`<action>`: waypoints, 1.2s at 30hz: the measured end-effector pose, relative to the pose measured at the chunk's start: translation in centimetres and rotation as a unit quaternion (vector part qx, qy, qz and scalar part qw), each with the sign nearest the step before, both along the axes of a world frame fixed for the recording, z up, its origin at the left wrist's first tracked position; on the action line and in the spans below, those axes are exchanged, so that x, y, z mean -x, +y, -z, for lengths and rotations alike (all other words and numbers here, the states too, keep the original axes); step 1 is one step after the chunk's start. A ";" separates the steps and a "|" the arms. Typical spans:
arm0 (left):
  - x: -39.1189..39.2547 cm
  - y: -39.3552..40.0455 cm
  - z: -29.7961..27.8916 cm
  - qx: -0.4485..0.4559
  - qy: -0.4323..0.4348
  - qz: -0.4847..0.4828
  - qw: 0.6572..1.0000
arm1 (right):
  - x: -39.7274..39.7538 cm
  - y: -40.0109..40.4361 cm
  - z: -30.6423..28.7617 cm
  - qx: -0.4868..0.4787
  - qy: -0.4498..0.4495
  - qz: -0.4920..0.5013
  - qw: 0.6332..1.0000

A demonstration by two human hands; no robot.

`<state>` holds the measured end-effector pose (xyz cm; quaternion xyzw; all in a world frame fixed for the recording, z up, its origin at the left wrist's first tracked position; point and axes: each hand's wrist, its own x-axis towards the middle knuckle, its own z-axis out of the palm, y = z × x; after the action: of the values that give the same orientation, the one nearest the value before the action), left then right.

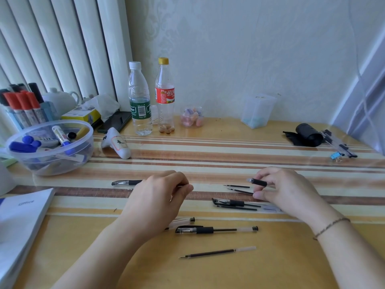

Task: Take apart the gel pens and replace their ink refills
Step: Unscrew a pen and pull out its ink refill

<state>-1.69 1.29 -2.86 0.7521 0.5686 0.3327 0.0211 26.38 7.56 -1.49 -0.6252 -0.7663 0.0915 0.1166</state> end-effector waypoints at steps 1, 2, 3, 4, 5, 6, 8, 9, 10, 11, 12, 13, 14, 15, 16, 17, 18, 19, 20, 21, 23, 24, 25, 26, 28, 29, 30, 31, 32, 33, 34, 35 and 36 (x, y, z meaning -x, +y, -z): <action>0.0 0.0 0.0 0.001 -0.003 0.002 1.000 | 0.1 -0.1 0.0 0.001 -0.003 -0.002 1.000; -0.1 -0.1 0.1 0.002 -0.007 0.006 1.000 | 0.2 -0.1 -0.1 0.003 -0.005 -0.003 1.000; -0.1 -0.1 0.1 0.002 -0.009 0.010 1.000 | 0.4 -0.1 -0.1 -0.001 -0.007 -0.007 1.000; -0.1 -0.1 0.1 -0.001 -0.012 0.015 1.000 | 0.5 -0.2 -0.2 -0.004 -0.016 -0.008 1.000; -0.2 -0.1 0.1 -0.008 -0.018 0.020 1.000 | 0.6 -0.3 -0.3 -0.013 -0.027 -0.013 0.999; -0.3 -0.1 0.0 -0.018 -0.028 0.026 0.999 | 0.7 -0.5 -0.4 -0.024 -0.041 -0.019 0.999; -0.6 -0.3 -0.2 -0.035 -0.050 0.037 0.997 | 1.3 -1.2 -0.9 -0.053 -0.063 -0.041 0.996; -0.8 -0.4 -0.3 -0.040 -0.053 0.042 0.997 | 1.8 -1.8 -1.3 -0.068 -0.063 -0.056 0.994; -1.0 -0.5 -0.3 -0.043 -0.049 0.047 0.997 | 2.5 -2.5 -1.7 -0.080 -0.059 -0.078 0.992; -1.1 -0.6 -0.4 -0.041 -0.042 0.053 0.997 | 3.1 -3.2 -1.9 -0.092 -0.053 -0.101 0.989; -1.2 -0.7 -0.3 -0.034 -0.034 0.060 0.997 | 3.7 -3.8 -2.0 -0.102 -0.046 -0.117 0.987; -1.3 -0.7 -0.3 -0.025 -0.026 0.067 0.997 | 4.2 -4.2 -2.0 -0.115 -0.036 -0.129 0.984; -1.3 -0.7 -0.2 -0.017 -0.017 0.073 0.997 | 4.4 -4.4 -2.0 -0.129 -0.022 -0.136 0.982; -1.2 -0.7 -0.1 -0.012 -0.009 0.077 0.997 | 4.5 -4.4 -1.9 -0.145 -0.007 -0.145 0.979; -1.2 -0.7 -0.1 -0.008 -0.002 0.078 0.997 | 4.6 -4.4 -1.8 -0.147 0.002 -0.149 0.978; -1.2 -0.7 -0.1 -0.006 0.004 0.078 0.997 | 4.6 -4.4 -1.6 -0.148 -0.001 -0.154 0.977; -1.2 -0.8 -0.1 -0.004 0.012 0.077 0.997 | 4.7 -4.4 -1.5 -0.155 -0.004 -0.159 0.975; -1.2 -0.7 -0.2 -0.005 0.022 0.075 0.997 | 4.7 -4.5 -1.5 -0.165 -0.001 -0.169 0.972; -1.1 -0.7 -0.3 -0.009 0.030 0.070 0.997 | 4.6 -4.6 -1.7 -0.171 0.006 -0.172 0.970; -0.9 -0.5 -0.3 -0.016 0.031 0.060 0.998 | 4.3 -4.6 -1.9 -0.175 0.020 -0.168 0.970; -0.3 -0.2 -0.5 -0.030 0.011 0.026 0.999 | 3.1 -4.1 -2.6 -0.181 0.061 -0.124 0.974; 0.0 -0.1 -0.6 -0.035 -0.002 0.007 0.999 | 2.3 -3.7 -2.7 -0.175 0.081 -0.096 0.977; 0.2 0.0 -0.7 -0.040 -0.013 -0.012 0.999 | 1.4 -3.2 -2.6 -0.169 0.095 -0.068 0.979; 0.4 0.0 -0.8 -0.043 -0.022 -0.027 0.998 | 1.0 -2.9 -2.6 -0.160 0.099 -0.046 0.981; 0.4 0.0 -0.8 -0.049 -0.039 -0.047 0.997 | 0.7 -2.4 -2.1 -0.151 0.087 -0.025 0.984; 0.4 0.0 -0.8 -0.051 -0.044 -0.053 0.996 | 0.8 -2.2 -1.8 -0.147 0.087 -0.025 0.985; 0.3 0.0 -0.9 -0.054 -0.047 -0.055 0.996 | 1.0 -2.2 -1.6 -0.134 0.097 -0.025 0.986; 0.3 0.0 -0.9 -0.057 -0.049 -0.056 0.996 | 1.2 -2.2 -1.5 -0.119 0.107 -0.032 0.987; 0.3 0.0 -0.9 -0.059 -0.051 -0.057 0.995 | 1.3 -2.2 -1.4 -0.103 0.113 -0.045 0.987; 0.3 0.0 -0.9 -0.059 -0.052 -0.057 0.995 | 1.4 -2.3 -1.3 -0.092 0.119 -0.061 0.987; 0.3 -0.1 -1.0 -0.057 -0.052 -0.058 0.995 | 1.5 -2.3 -1.2 -0.086 0.128 -0.074 0.985; 0.3 -0.1 -1.0 -0.056 -0.052 -0.058 0.995 | 1.5 -2.4 -1.1 -0.084 0.134 -0.088 0.983; 0.3 -0.1 -0.9 -0.056 -0.051 -0.058 0.995 | 1.5 -2.5 -1.1 -0.086 0.139 -0.100 0.982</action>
<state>-2.01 1.23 -1.92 0.7002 0.5898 0.4021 -0.0113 24.86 5.05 -0.40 -0.5144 -0.8063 0.1226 0.2650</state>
